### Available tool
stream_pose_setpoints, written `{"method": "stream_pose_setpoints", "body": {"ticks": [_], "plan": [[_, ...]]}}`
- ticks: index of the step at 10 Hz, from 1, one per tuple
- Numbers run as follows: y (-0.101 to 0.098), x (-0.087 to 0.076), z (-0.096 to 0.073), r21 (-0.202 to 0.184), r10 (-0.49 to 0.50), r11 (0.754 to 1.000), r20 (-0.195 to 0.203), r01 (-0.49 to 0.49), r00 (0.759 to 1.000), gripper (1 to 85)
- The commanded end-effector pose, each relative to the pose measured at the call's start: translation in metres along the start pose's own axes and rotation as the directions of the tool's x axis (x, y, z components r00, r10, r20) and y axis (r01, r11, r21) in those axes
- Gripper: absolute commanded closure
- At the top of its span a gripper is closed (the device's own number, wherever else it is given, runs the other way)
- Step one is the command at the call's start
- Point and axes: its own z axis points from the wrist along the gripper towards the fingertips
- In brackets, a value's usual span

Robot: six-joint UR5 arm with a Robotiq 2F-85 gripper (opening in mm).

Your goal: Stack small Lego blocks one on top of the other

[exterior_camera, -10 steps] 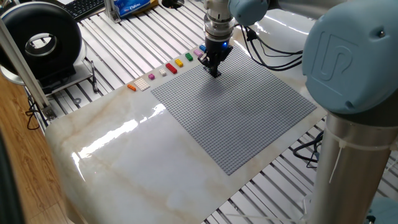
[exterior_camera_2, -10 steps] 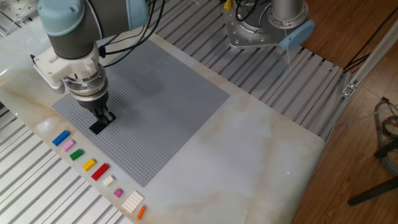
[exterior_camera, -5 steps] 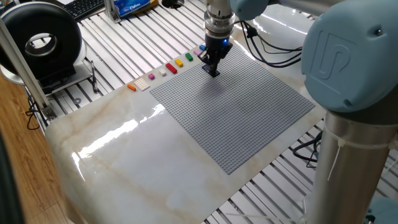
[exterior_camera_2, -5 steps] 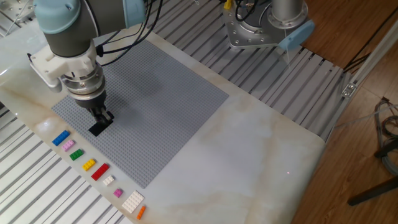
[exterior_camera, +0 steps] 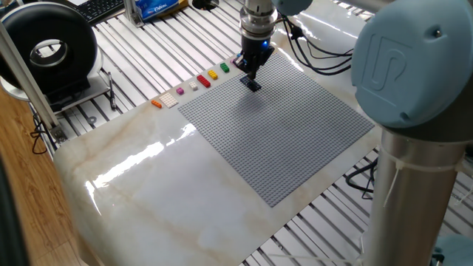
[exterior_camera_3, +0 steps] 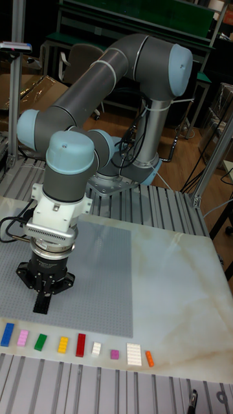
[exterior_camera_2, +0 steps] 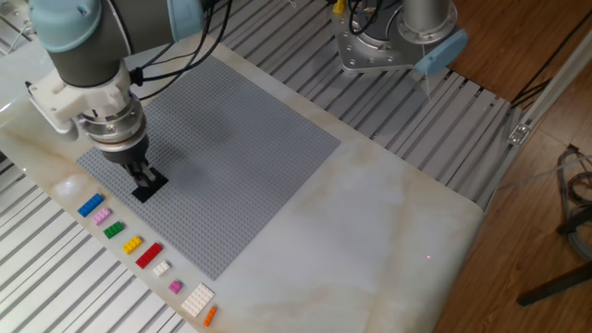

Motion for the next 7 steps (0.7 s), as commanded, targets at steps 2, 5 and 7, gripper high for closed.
{"method": "stream_pose_setpoints", "body": {"ticks": [2, 5, 7], "plan": [[0.001, -0.012, 0.010, -0.007, 0.006, 1.000, 0.019, -0.006, 1.000, 84.7], [0.002, -0.019, 0.019, -0.008, 0.005, 1.000, 0.034, -0.005, 0.999, 84.7], [0.006, -0.022, 0.025, -0.009, 0.005, 1.000, 0.055, -0.004, 0.998, 84.7]]}}
